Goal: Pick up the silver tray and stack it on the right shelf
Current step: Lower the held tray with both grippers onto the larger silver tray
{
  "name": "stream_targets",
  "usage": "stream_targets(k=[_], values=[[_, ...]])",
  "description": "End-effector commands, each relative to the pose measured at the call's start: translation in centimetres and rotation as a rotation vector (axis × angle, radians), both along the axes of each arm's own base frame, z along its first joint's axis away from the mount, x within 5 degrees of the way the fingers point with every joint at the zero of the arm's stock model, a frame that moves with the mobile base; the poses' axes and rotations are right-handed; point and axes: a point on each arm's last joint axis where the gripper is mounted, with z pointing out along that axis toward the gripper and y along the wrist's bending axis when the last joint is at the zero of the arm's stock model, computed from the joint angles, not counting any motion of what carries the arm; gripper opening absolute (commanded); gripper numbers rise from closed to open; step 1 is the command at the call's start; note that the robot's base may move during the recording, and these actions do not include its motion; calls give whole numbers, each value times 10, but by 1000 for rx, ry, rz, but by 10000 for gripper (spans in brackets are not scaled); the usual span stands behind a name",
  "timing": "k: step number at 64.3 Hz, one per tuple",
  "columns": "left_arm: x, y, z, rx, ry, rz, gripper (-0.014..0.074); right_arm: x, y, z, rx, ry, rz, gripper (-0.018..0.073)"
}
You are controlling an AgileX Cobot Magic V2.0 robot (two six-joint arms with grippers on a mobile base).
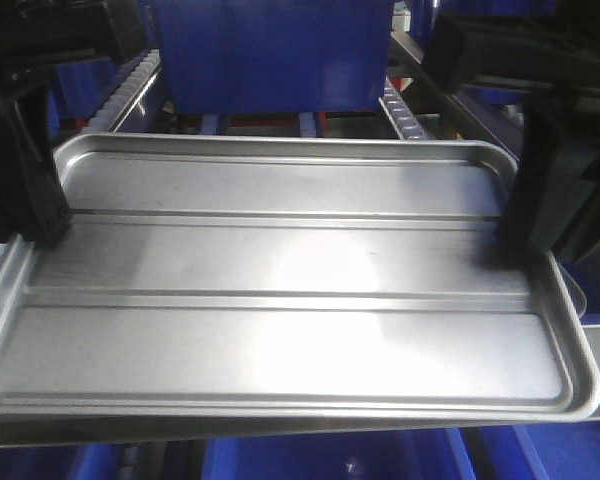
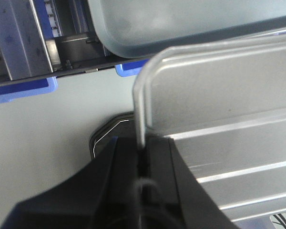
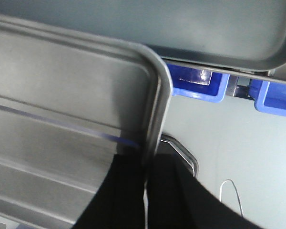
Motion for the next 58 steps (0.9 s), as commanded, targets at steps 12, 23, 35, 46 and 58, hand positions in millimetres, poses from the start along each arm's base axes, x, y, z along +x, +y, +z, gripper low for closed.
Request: stream_targets(k=[12, 23, 35, 46, 58], values=[[4, -3, 21, -57, -120, -41, -93, 7, 1, 18, 41, -120, 25, 56], [13, -12, 28, -101, -205, -85, -93, 14, 1, 42, 29, -208, 35, 56], [35, -29, 37, -93, -248, -92, -93, 31, -10, 72, 18, -293, -23, 56], [58, -46, 40, -51, -301, -105, -93, 60, -24, 73, -51, -286, -64, 56], [80, -60, 30, -7, -317, -111, -93, 95, -26, 44, -113, -217, -90, 56]])
